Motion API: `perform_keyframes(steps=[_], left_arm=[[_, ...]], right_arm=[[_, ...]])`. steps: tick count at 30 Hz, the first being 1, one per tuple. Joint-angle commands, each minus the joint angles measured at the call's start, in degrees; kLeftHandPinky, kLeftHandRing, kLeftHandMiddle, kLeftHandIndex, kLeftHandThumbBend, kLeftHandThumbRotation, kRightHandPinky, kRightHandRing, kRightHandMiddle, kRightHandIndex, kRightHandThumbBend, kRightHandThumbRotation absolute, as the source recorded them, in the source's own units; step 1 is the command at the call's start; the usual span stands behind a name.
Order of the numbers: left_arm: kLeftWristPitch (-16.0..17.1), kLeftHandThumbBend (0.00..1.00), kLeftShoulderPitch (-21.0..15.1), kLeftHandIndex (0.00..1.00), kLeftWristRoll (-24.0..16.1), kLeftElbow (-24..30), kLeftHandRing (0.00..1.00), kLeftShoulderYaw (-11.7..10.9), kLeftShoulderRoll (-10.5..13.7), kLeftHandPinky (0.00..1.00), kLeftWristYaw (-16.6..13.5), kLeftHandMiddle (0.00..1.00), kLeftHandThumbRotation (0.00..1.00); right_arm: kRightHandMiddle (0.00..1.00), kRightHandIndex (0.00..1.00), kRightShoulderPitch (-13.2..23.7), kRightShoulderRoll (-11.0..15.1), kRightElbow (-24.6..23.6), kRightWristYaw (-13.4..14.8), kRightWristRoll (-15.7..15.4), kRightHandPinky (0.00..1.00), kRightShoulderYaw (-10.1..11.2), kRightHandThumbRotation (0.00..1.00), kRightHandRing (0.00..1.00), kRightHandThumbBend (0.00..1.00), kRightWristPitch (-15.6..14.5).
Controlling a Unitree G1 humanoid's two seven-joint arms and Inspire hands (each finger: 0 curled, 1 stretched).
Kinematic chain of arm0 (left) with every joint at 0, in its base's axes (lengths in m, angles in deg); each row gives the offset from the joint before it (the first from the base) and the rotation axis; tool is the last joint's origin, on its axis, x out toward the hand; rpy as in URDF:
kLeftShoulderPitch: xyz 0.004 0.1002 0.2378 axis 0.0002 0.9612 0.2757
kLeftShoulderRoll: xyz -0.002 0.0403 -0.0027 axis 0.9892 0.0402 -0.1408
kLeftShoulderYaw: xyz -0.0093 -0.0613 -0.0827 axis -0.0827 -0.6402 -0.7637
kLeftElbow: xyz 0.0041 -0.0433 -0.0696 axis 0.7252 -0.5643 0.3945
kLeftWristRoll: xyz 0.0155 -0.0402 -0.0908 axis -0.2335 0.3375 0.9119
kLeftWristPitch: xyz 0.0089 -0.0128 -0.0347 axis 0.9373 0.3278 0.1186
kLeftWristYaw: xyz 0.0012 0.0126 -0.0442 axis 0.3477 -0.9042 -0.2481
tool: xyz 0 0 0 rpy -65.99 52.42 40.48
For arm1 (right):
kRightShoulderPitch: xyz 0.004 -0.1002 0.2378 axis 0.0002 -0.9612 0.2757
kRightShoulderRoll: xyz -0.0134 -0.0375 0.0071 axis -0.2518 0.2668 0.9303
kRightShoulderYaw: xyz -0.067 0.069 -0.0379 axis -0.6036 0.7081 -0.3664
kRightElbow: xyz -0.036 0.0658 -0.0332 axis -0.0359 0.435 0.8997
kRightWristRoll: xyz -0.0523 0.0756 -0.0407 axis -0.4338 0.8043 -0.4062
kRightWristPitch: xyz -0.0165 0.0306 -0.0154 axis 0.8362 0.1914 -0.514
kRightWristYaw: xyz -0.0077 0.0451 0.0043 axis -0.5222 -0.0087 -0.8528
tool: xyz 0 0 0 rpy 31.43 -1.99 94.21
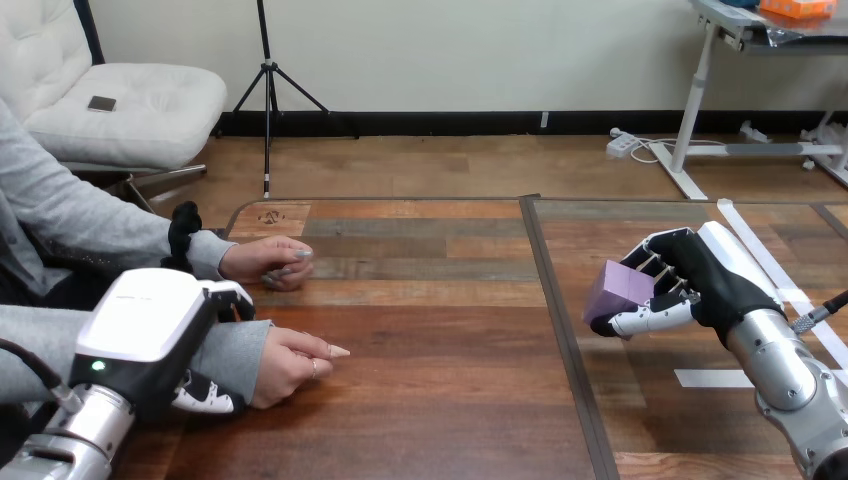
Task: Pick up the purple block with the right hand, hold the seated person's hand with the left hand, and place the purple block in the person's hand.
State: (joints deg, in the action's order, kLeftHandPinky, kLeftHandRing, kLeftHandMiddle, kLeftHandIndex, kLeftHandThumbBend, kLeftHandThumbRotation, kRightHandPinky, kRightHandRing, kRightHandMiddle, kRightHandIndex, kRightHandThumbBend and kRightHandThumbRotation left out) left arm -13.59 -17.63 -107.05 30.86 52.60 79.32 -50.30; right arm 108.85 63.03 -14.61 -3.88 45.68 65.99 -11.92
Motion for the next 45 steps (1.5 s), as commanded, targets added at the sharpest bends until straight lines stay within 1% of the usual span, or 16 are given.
perform_keyframes(steps=[1, 5, 9, 12, 16, 18, 21, 22, 25, 27, 29, 33, 37, 39, 42, 45], left_arm=[[0.41, 0.94, -4.23, 0.51, -0.3, -0.4, 0.49, 0.82, 0.94, 0.46, -1.98, 0.52, 0.0], [-0.87, 0.93, -4.31, 0.49, -0.89, 0.25, 0.47, 1.26, 0.92, 0.43, -0.86, 0.5, 0.0], [-1.25, 0.93, -4.5, 0.47, -1.35, 0.33, 0.44, 1.7, 1.03, 0.4, -0.89, 0.48, 0.0], [-1.98, 0.92, -4.52, 0.47, -1.68, 0.59, 0.44, 1.93, 1.11, 0.39, -0.23, 0.47, 0.0], [-1.94, 0.93, -4.53, 0.47, -1.47, 0.58, 0.44, 2.01, 1.24, 0.39, 0.27, 0.47, 0.0], [-2.17, 0.94, -4.57, 0.49, -1.51, 0.59, 0.45, 2.12, 1.35, 0.4, 0.64, 0.49, 0.0], [-4.07, 0.94, -4.49, 0.51, -2.39, 1.24, 0.48, 2.43, 1.51, 0.44, 1.88, 0.52, 0.0], [-5.44, 0.95, -4.42, 0.52, -3.5, 1.86, 0.49, 2.81, 1.74, 0.45, 2.47, 0.52, 0.0], [-8.07, 0.97, -4.24, 0.56, -5.76, 3.19, 0.54, 3.54, 2.13, 0.51, 3.26, 0.57, 0.0], [-9.2, 0.98, -4.07, 0.59, -6.74, 3.87, 0.59, 3.73, 2.19, 0.56, 3.41, 0.61, 0.0], [-10.32, 0.99, -3.94, 0.61, -7.46, 4.38, 0.61, 3.88, 2.14, 0.58, 3.74, 0.63, 0.0], [-11.14, 1.0, -3.98, 0.64, -8.14, 4.58, 0.64, 4.33, 2.32, 0.63, 4.0, 0.67, 0.01], [-12.11, 1.0, -3.82, 0.67, -8.11, 5.24, 0.67, 4.2, 2.16, 0.65, 4.99, 0.69, 0.02], [-12.44, 1.0, -3.76, 0.67, -7.97, 5.51, 0.68, 4.17, 2.16, 0.66, 5.52, 0.7, 0.02], [-12.66, 1.0, -3.69, 0.68, -7.95, 5.56, 0.69, 4.26, 2.19, 0.66, 5.42, 0.71, 0.01], [-12.79, 1.0, -3.69, 0.69, -7.66, 5.78, 0.69, 4.32, 2.3, 0.66, 6.1, 0.71, 0.01]], right_arm=[[0.44, 0.47, 4.44, 1.91, -2.73, 0.78, 0.4, 0.37, 1.0, 0.0, 0.4, 0.83, 0.81], [0.44, 0.47, 4.31, 1.9, -3.24, 0.48, 0.71, 0.37, 1.24, 0.0, 0.4, 0.83, 0.61], [0.44, 0.47, 4.3, 2.0, -3.3, 0.54, 0.66, 0.37, 1.22, 0.0, 0.4, 0.83, 0.8], [0.45, 0.47, 4.26, 2.05, -3.53, 0.26, 0.84, 0.37, 1.35, 0.0, 0.4, 0.83, 0.59], [0.44, 0.47, 4.22, 2.18, -3.52, 0.63, 0.73, 0.37, 1.36, 0.0, 0.4, 0.83, 0.82], [0.43, 0.46, 4.26, 2.24, -3.52, 0.81, 0.58, 0.36, 1.28, 0.0, 0.39, 0.84, 0.83], [0.43, 0.46, 4.39, 2.33, -3.32, 0.89, 0.54, 0.35, 1.27, 0.0, 0.39, 0.84, 0.93], [0.43, 0.46, 4.37, 2.38, -3.42, 0.9, 0.52, 0.35, 1.27, 0.0, 0.39, 0.84, 0.91], [0.43, 0.46, 4.38, 2.46, -3.59, 0.86, 0.52, 0.35, 1.27, 0.0, 0.39, 0.85, 0.74], [0.43, 0.46, 4.42, 2.48, -3.6, 0.81, 0.54, 0.36, 1.29, 0.0, 0.4, 0.85, 0.6], [0.44, 0.46, 4.42, 2.5, -3.6, 0.64, 0.74, 0.36, 1.42, 0.0, 0.4, 0.85, 0.75], [0.44, 0.46, 4.37, 2.53, -3.51, 0.36, 1.2, 0.36, 1.7, 0.0, 0.4, 0.85, 1.34], [0.44, 0.46, 4.39, 2.58, -3.37, 0.48, 1.26, 0.37, 1.76, 0.0, 0.4, 0.85, 1.49], [0.44, 0.46, 4.39, 2.59, -3.35, 0.46, 1.33, 0.37, 1.79, 0.0, 0.4, 0.85, 1.5], [0.44, 0.46, 4.37, 2.63, -3.45, 0.57, 1.29, 0.37, 1.75, 0.0, 0.4, 0.85, 1.49], [0.43, 0.46, 4.28, 2.73, -3.45, 0.65, 1.34, 0.36, 1.75, 0.0, 0.39, 0.85, 2.09]])
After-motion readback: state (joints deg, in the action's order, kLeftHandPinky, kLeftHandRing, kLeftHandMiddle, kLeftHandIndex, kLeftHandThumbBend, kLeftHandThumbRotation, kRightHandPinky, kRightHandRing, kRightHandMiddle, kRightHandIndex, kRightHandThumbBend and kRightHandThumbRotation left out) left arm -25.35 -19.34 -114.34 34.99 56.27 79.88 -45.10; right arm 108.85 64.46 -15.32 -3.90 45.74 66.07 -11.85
